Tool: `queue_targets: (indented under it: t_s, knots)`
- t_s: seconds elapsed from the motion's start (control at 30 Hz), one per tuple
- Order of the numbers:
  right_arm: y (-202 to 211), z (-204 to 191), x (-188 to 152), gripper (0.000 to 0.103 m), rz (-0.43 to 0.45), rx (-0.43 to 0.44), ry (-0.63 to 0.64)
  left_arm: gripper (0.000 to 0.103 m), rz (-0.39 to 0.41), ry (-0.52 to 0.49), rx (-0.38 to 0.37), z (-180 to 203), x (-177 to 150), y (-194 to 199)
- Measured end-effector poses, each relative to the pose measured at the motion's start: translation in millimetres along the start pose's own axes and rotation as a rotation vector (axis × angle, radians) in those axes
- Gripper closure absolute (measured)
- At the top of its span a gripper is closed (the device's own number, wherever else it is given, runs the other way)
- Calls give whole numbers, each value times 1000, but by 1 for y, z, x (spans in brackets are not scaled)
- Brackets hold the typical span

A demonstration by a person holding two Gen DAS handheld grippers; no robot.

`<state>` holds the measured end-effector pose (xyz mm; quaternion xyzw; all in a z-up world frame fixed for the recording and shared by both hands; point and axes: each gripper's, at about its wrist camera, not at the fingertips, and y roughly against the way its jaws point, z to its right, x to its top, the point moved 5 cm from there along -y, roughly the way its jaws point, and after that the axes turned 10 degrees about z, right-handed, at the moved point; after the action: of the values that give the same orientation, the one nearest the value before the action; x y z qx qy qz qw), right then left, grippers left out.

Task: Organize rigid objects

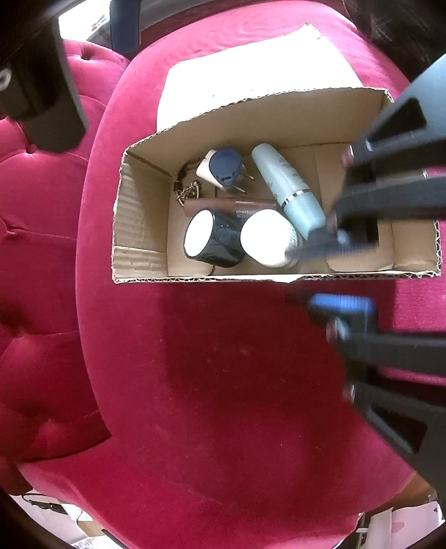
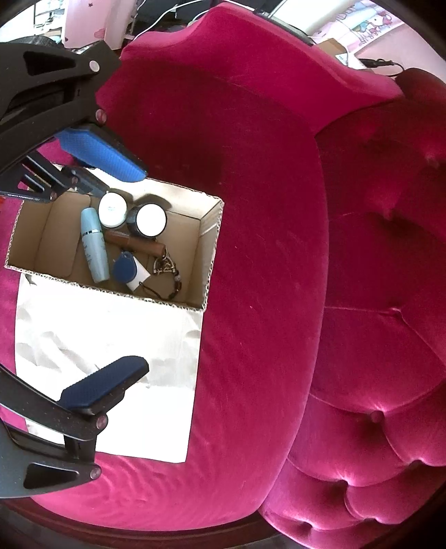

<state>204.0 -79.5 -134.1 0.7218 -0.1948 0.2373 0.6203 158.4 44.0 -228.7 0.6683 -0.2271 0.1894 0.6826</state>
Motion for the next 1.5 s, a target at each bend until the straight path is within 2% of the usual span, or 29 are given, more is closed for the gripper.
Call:
queue_targets:
  t_s: [0.03,0.13,0.2,0.27,0.33,0.53,0.7,1.07,1.5]
  knots:
    - [3,3,0,0,5,-3,-2,38,6,7,-4,0,0,2]
    - [13,11,-2,0,19,-7,-12,20,47,14,6,0,6,11]
    - [20,15,-3,0,26,-11,-15,12,49,15,17,-1,6,15]
    - [26,19,-3,0,35,-13,-14,10,41,26,4,0,6,18]
    - [36,23,-5,0,46,-18,-15,0,39,31,6,-1,5,23]
    - [60,36,-13,0,67,-34,-14,0,59,3,17,0,6,41]
    - [81,47,-26,0,82,-45,-21,0,52,3,-9,3,6,57]
    - [122,58,-52,0,125,-33,-58,0,128,-30,-21,22,22,116]
    - [175,52,-79,0,173,-28,-66,0,181,-89,-27,44,15,182]
